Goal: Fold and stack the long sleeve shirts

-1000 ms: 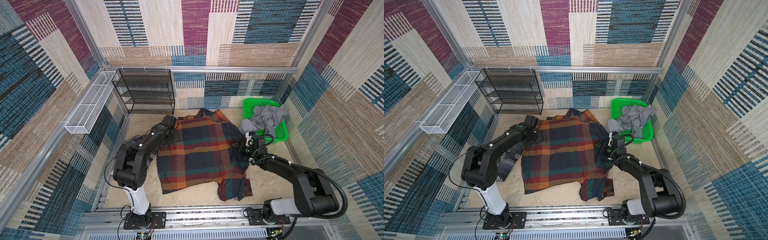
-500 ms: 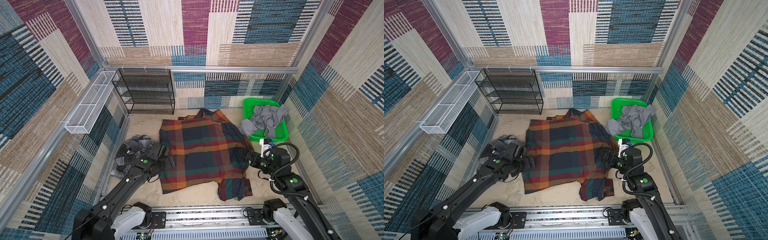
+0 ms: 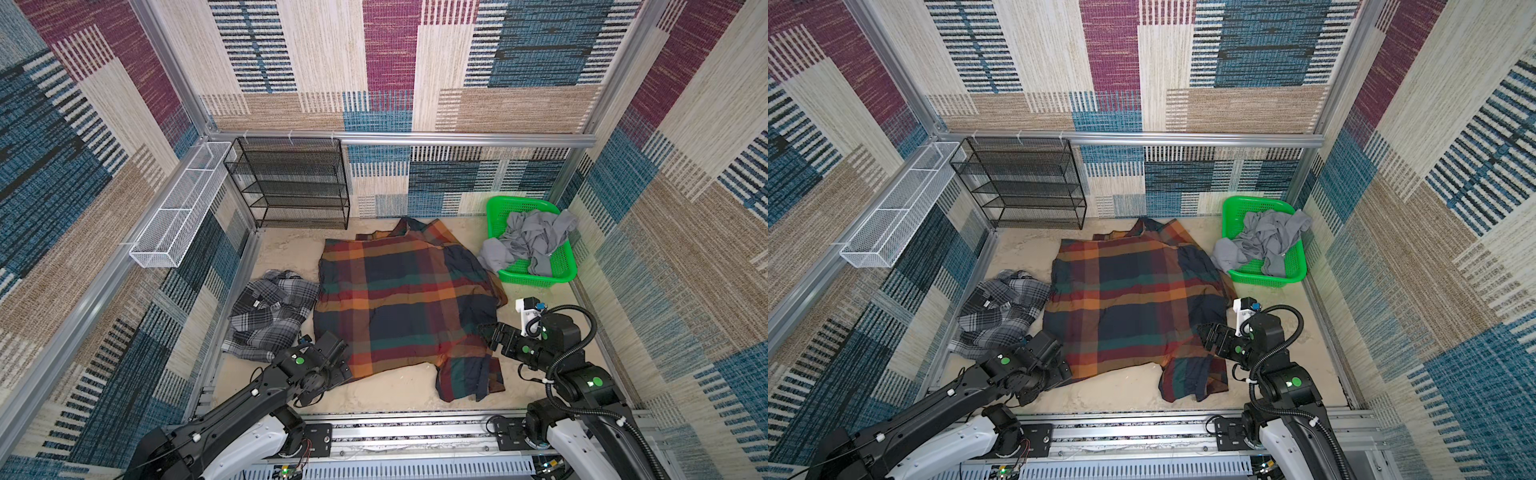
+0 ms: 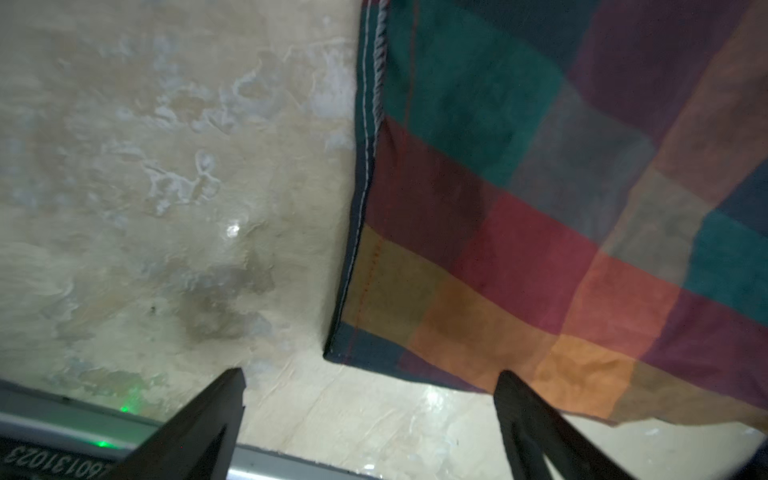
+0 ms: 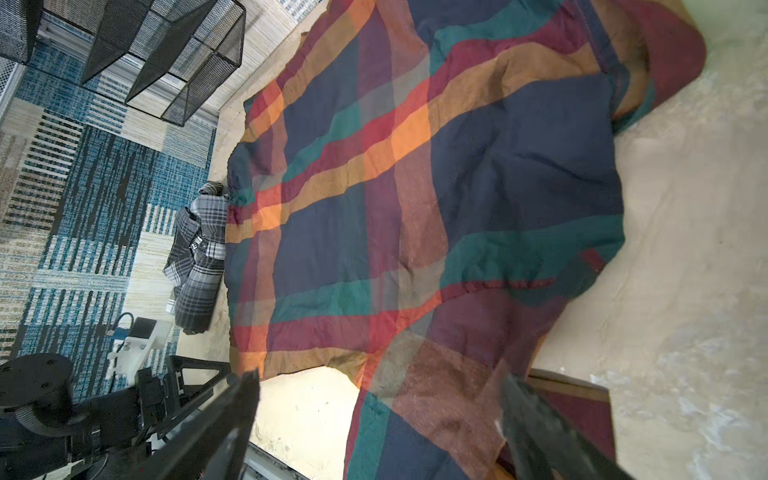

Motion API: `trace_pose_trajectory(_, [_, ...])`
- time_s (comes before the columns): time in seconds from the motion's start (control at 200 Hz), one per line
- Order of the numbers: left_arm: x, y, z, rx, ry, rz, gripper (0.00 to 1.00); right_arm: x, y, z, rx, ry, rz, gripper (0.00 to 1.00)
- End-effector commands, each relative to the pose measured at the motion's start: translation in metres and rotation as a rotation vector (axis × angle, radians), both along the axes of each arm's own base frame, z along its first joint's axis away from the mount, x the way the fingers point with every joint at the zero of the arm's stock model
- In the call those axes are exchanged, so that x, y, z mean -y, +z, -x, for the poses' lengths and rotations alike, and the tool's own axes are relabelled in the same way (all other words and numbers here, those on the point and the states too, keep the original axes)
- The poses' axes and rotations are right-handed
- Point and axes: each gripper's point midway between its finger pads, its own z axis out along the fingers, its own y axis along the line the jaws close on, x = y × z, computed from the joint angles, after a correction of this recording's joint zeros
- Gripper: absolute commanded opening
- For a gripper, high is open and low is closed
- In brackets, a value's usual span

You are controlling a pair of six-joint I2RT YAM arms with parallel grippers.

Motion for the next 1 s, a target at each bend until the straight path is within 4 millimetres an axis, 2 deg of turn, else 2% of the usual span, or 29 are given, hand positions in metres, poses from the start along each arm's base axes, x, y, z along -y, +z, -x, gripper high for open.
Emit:
trace_pose_trajectory(0.0, [0.004, -0.008, -0.002, -0.002, 0.045, 0.015, 0.92, 0.002, 0.001, 0.001, -0.002, -0.012, 0.000, 0.91])
trace_pose_trajectory(0.125, [0.002, -0.015, 0.002, -0.009, 0.056, 0.012, 0.90, 0.000, 0.006, 0.001, 0.005, -0.006, -0.009, 0.91])
trace_pose_trajectory(0.316, [0.007, -0.023, -0.004, 0.028, 0.053, 0.043, 0.81, 0.002, 0.018, 0.008, 0.008, -0.002, 0.001, 0.90])
trace_pose_trajectory(0.401, [0.013, -0.027, -0.007, 0.033, 0.041, 0.059, 0.73, 0.002, 0.023, 0.011, 0.006, 0.005, 0.000, 0.90])
trace_pose_trajectory(0.451, [0.018, -0.030, -0.008, 0.029, 0.033, 0.077, 0.71, 0.001, 0.026, 0.013, 0.007, 0.013, -0.009, 0.90])
trace_pose_trajectory(0.486, [0.021, -0.032, -0.010, 0.029, 0.028, 0.088, 0.67, 0.000, 0.029, 0.013, 0.009, 0.016, -0.014, 0.90])
trace_pose_trajectory(0.511, [0.022, -0.033, -0.010, 0.027, 0.027, 0.091, 0.59, -0.001, 0.029, 0.014, 0.006, 0.020, -0.018, 0.90])
trace_pose_trajectory(0.546, [0.024, -0.035, -0.010, 0.020, 0.022, 0.091, 0.56, -0.002, 0.031, 0.015, 0.005, 0.024, -0.021, 0.90])
trace_pose_trajectory(0.726, [0.022, -0.037, -0.013, 0.027, 0.021, 0.076, 0.44, -0.002, 0.030, 0.025, -0.032, 0.042, -0.013, 0.89])
trace_pose_trajectory(0.826, [0.026, -0.036, -0.017, 0.053, 0.026, 0.102, 0.43, 0.000, 0.031, 0.033, -0.051, 0.049, 0.004, 0.89])
trace_pose_trajectory(0.876, [0.028, -0.035, -0.019, 0.060, 0.021, 0.107, 0.34, 0.002, 0.033, 0.036, -0.058, 0.051, 0.012, 0.89])
trace_pose_trajectory(0.992, [0.032, -0.035, -0.021, 0.056, 0.006, 0.114, 0.30, 0.001, 0.037, 0.047, -0.059, 0.071, 0.004, 0.89])
